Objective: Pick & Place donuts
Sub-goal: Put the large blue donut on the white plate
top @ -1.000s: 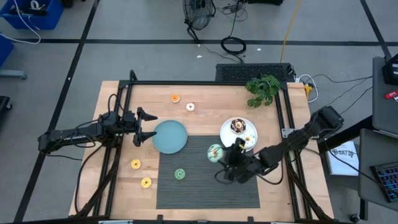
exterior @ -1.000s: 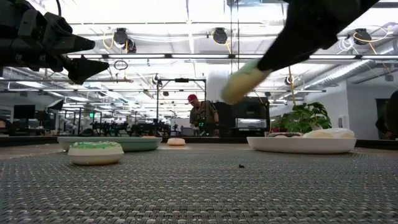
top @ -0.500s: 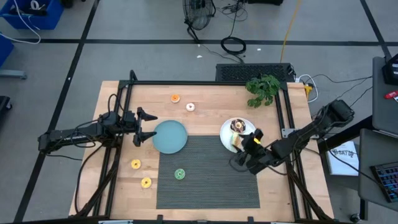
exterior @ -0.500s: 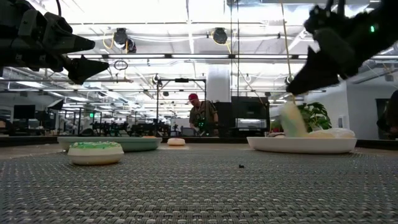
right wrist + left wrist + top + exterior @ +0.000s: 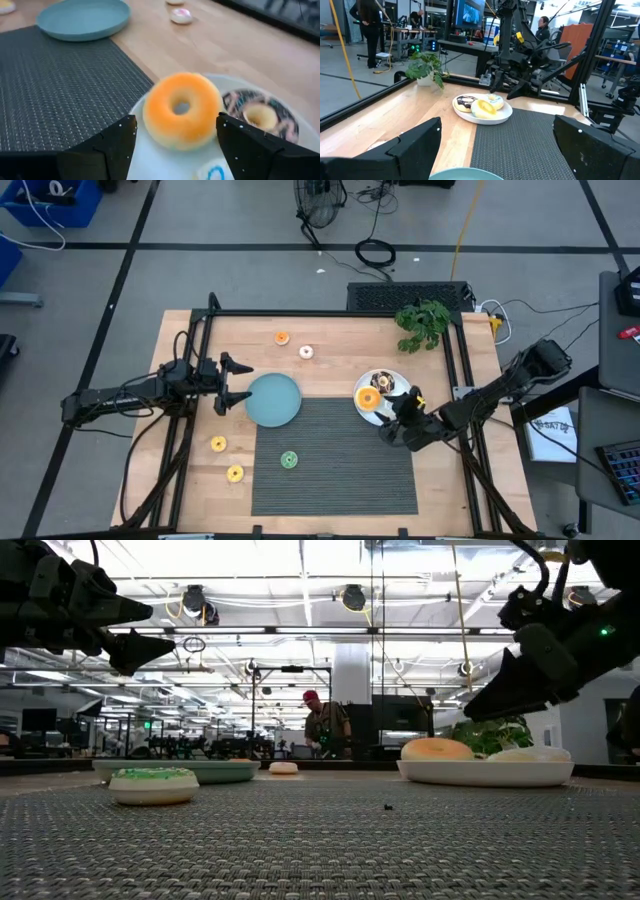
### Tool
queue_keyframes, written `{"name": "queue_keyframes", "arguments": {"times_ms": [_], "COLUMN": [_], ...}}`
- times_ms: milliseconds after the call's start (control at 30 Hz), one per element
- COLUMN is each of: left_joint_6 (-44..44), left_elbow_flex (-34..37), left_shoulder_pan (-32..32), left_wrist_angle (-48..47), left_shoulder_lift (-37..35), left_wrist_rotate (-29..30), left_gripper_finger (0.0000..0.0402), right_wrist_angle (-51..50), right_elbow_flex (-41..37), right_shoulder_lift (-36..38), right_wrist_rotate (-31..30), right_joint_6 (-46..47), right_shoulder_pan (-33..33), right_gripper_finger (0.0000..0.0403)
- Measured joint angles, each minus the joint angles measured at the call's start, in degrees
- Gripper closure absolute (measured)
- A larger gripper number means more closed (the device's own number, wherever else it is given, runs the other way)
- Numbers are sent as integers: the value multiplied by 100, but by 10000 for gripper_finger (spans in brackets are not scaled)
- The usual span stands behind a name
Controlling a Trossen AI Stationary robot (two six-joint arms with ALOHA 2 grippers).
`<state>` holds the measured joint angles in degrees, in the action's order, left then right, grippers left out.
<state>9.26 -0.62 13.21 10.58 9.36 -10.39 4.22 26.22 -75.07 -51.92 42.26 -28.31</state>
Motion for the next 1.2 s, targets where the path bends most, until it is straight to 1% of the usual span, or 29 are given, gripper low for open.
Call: {"name": "queue_keyframes", "arguments": {"times_ms": [67,133,233,367,400,433,600,733,900,933,1067,1100,1167,1200], "left_joint_6": [0,0,-2,0,0,-2,0,0,0,0,-2,0,0,0], "left_elbow_flex": [1,0,0,1,0,0,1,0,0,2,0,0,0,0], "left_shoulder_pan": [-1,0,0,-1,-1,0,-1,0,0,0,-1,-2,-2,-2], "left_wrist_angle": [-1,-1,-1,-1,-1,-1,-1,-1,-1,-1,-1,-1,-1,-1], "left_shoulder_lift": [1,-2,-2,-1,-1,0,0,1,1,1,1,1,1,-1], "left_wrist_rotate": [0,0,0,0,0,0,0,0,0,0,0,0,0,0], "left_gripper_finger": [23,23,23,23,23,23,23,23,23,23,23,23,23,23], "right_wrist_angle": [207,478,682,655,640,627,390,93,19,17,20,20,-38,-96], "right_elbow_flex": [-3,4,108,290,316,339,345,345,345,345,345,345,347,347], "right_shoulder_lift": [-1,-1,0,-1,-1,-1,1,-1,-1,-1,-1,-1,-1,-1], "right_wrist_rotate": [155,471,1203,2241,2453,2530,2503,2502,2482,2432,1777,1705,1852,2097], "right_joint_6": [-536,-1084,-1754,-2391,-2511,-2605,-3002,-3117,-3257,-3299,-3648,-3715,-3719,-3664], "right_shoulder_pan": [57,172,490,1018,1131,1220,1376,1376,1376,1378,1417,1449,1556,1627], "right_gripper_finger": [149,148,138,109,103,100,98,112,128,130,139,141,142,141]}}
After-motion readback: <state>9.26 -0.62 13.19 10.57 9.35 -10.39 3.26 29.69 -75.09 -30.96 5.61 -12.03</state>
